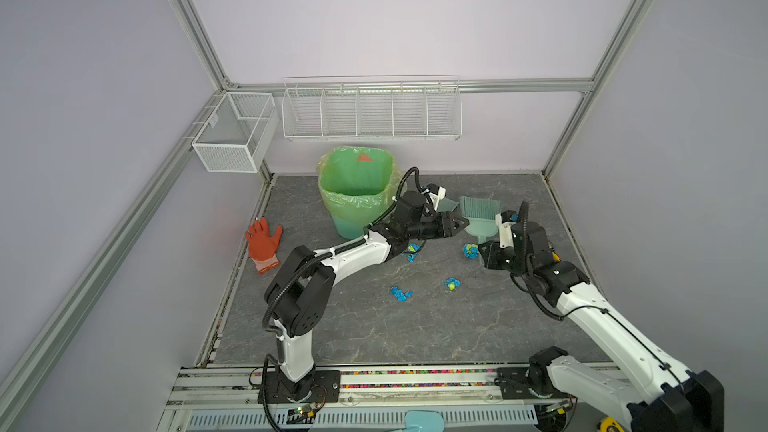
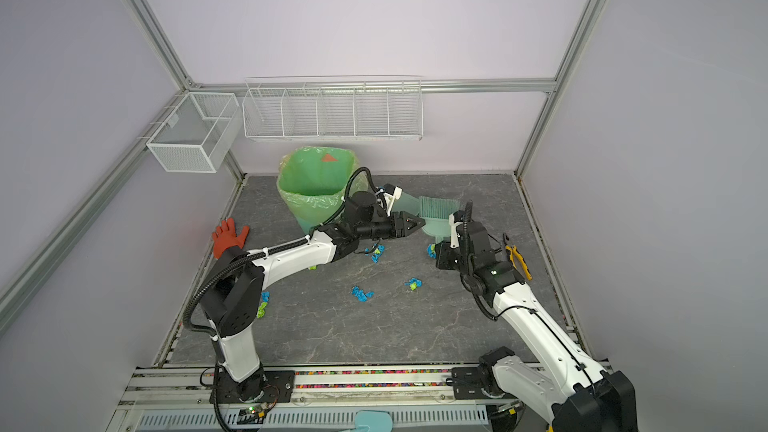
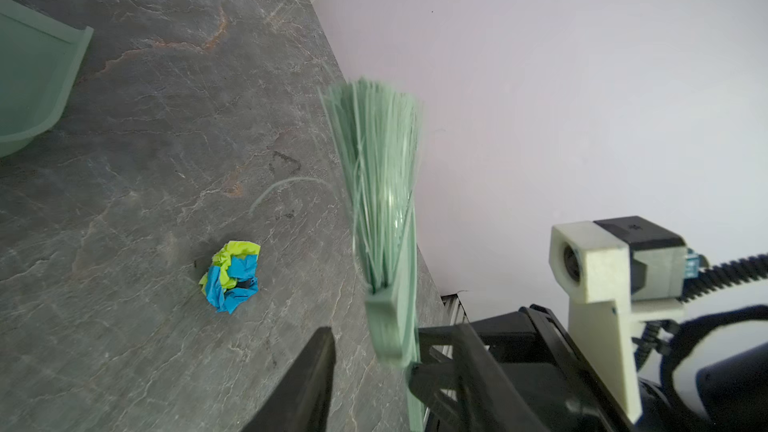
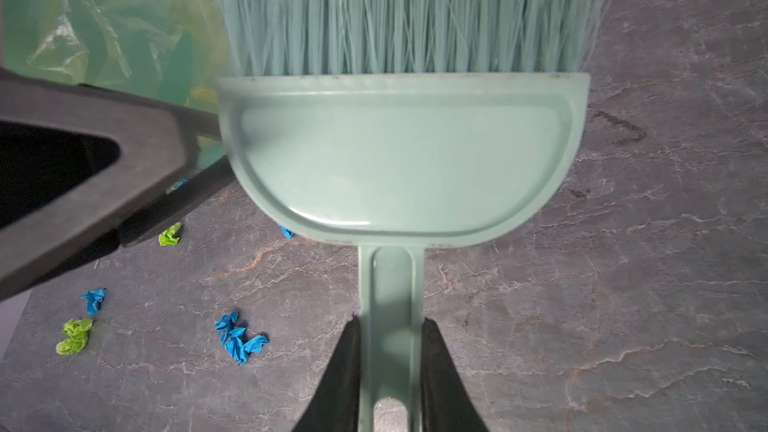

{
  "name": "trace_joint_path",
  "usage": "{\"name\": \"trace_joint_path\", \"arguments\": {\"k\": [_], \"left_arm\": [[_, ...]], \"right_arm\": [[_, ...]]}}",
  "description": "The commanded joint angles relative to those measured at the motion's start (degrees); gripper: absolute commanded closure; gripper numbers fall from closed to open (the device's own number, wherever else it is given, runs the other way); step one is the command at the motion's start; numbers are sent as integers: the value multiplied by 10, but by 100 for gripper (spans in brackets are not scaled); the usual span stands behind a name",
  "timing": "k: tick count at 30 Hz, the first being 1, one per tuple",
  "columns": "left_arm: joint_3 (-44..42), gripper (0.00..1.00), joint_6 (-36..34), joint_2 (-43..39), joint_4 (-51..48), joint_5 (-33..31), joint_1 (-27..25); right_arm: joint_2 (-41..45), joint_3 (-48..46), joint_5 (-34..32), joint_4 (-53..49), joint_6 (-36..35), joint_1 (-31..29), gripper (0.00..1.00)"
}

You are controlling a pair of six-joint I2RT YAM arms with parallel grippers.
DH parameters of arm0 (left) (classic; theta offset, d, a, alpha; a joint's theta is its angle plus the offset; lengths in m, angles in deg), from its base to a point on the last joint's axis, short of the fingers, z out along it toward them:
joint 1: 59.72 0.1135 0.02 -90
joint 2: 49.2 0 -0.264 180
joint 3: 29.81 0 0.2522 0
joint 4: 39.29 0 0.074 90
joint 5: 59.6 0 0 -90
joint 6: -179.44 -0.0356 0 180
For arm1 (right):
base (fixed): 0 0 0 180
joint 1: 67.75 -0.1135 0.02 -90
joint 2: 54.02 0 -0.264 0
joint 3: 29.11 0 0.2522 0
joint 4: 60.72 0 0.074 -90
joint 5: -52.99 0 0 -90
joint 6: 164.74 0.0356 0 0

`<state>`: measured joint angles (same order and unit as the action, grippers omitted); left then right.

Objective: Sweep away the paper scraps from the table

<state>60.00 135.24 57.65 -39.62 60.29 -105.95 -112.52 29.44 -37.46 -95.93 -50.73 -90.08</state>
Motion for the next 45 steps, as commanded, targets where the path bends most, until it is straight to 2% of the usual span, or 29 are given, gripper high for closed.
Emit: {"name": "trace_joint_path", "arguments": {"k": [1, 4, 7, 16, 20, 24, 25, 29, 31, 38, 40, 43, 45], "left_arm": [[26, 55, -2, 11, 0, 7, -1], [34, 58, -1, 17, -1, 10, -1], [38, 77, 2, 23, -3, 12, -1], [42, 81, 2, 29, -14, 25, -1], [49, 98, 0, 31, -20, 26, -1], [51, 100, 10, 33, -21, 27, 6], [49, 100, 16, 33, -18, 28, 9], [39, 100, 33, 30, 1, 30, 27], [34, 100, 38, 28, 7, 30, 34], [13, 100, 55, 18, 49, 28, 50], [14, 100, 56, 19, 46, 26, 55], [16, 100, 60, 18, 48, 24, 62], [16, 100, 61, 17, 50, 22, 65]], "right_arm": [[-7, 10, -7, 30, 7, -12, 93], [-10, 9, -10, 37, 7, -19, 93], [-14, 10, -14, 43, 7, -22, 93], [-33, 19, -15, 60, 4, -33, 93], [-42, 25, -13, 63, 5, -38, 93], [-41, 35, 0, 59, 14, -38, 92], [-38, 37, 0, 57, 16, -38, 88], [-23, 34, -2, 50, 25, -37, 64], [-13, 28, -3, 48, 27, -37, 56], [17, 9, 18, 49, 29, -34, 43], [26, -1, 16, 51, 37, -31, 37], [38, -19, 20, 59, 57, -22, 20], [41, -30, 36, 69, 67, -10, 15]]}}
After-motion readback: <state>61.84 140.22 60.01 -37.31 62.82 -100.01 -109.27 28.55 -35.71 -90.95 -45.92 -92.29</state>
